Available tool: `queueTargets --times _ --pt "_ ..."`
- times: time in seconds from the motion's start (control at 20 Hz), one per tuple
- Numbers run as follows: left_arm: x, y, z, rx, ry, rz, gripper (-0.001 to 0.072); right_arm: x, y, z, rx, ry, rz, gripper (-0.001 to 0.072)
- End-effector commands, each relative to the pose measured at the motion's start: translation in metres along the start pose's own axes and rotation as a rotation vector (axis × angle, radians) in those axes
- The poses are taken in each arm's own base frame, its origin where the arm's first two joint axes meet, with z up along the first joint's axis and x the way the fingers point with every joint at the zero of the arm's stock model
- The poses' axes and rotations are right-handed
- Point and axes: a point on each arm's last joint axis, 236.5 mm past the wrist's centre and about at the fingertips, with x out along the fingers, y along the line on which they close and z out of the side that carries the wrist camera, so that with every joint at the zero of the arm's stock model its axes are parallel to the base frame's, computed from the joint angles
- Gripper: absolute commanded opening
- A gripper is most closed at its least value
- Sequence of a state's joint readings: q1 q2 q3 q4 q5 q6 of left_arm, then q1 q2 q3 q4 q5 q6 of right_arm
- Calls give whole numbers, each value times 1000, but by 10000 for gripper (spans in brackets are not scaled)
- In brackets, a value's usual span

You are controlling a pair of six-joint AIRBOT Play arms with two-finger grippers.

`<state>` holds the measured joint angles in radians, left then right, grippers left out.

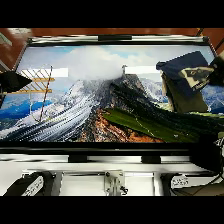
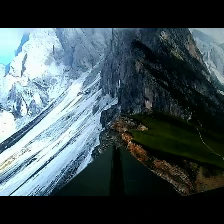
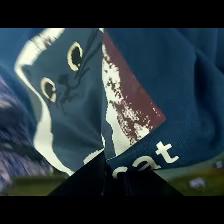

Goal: Fold the shirts.

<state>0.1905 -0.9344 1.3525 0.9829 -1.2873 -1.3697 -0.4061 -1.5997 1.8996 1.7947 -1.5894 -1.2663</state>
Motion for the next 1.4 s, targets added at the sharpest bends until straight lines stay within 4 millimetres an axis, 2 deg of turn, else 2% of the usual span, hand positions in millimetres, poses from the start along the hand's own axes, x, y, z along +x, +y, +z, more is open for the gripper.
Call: queueTargets --times 0.0,0.2,0.25,0.35,0.45,0.55,0.6,0.65,0.7,0.75,0.8,0.85,0.9,0.95,1.0,1.05,1.1,1.15,1.2,1.3,1.35 --pt "0 0 0 7 1 -1 29 24 -24 -56 45 225 -109 70" --pt "0 0 0 15 1 0 29 42 -50 -72 90 279 -221 70" --pt "0 0 0 15 0 0 29 44 -58 -73 97 280 -251 100" --pt "0 0 0 15 1 -1 29 40 -76 -67 77 254 -324 568" --pt "3 -6 -2 70 8 -14 29 15 -94 -63 19 250 -416 570" --pt "12 -15 -4 141 25 -36 28 -24 -103 -36 -35 134 -484 568" --pt "20 -16 -5 152 34 -35 27 -44 -91 -13 -89 21 -451 568" --pt "30 -15 -7 170 54 -24 27 -66 -71 11 -127 -119 -385 567" --pt "43 -9 -11 180 84 -1 26 -91 -35 37 -161 -291 -251 567" --pt "56 -2 -17 185 122 36 26 -119 9 55 -195 -452 -82 566" --pt "69 11 -23 179 172 96 26 -142 50 61 -225 -557 68 558" --pt "82 25 -32 182 240 167 26 -156 81 57 -258 -605 157 558" --pt "93 37 -41 198 316 235 26 -152 106 42 -313 -581 185 558" --pt "102 45 -48 216 384 289 27 -132 124 16 -394 -500 172 558" --pt "112 50 -56 224 449 329 27 -104 138 -12 -462 -396 145 561" --pt "123 50 -64 231 510 337 59 -70 153 -45 -530 -275 121 563" --pt "134 47 -71 235 550 330 250 -38 163 -72 -577 -172 106 572" --pt "145 45 -78 232 577 324 535 -6 169 -97 -599 -72 98 572" --pt "153 44 -85 227 600 324 633 26 172 -122 -587 43 102 572" --pt "162 38 -97 223 640 300 633 66 172 -159 -561 226 106 572" --pt "163 35 -99 223 645 295 633 77 171 -168 -570 268 91 572"
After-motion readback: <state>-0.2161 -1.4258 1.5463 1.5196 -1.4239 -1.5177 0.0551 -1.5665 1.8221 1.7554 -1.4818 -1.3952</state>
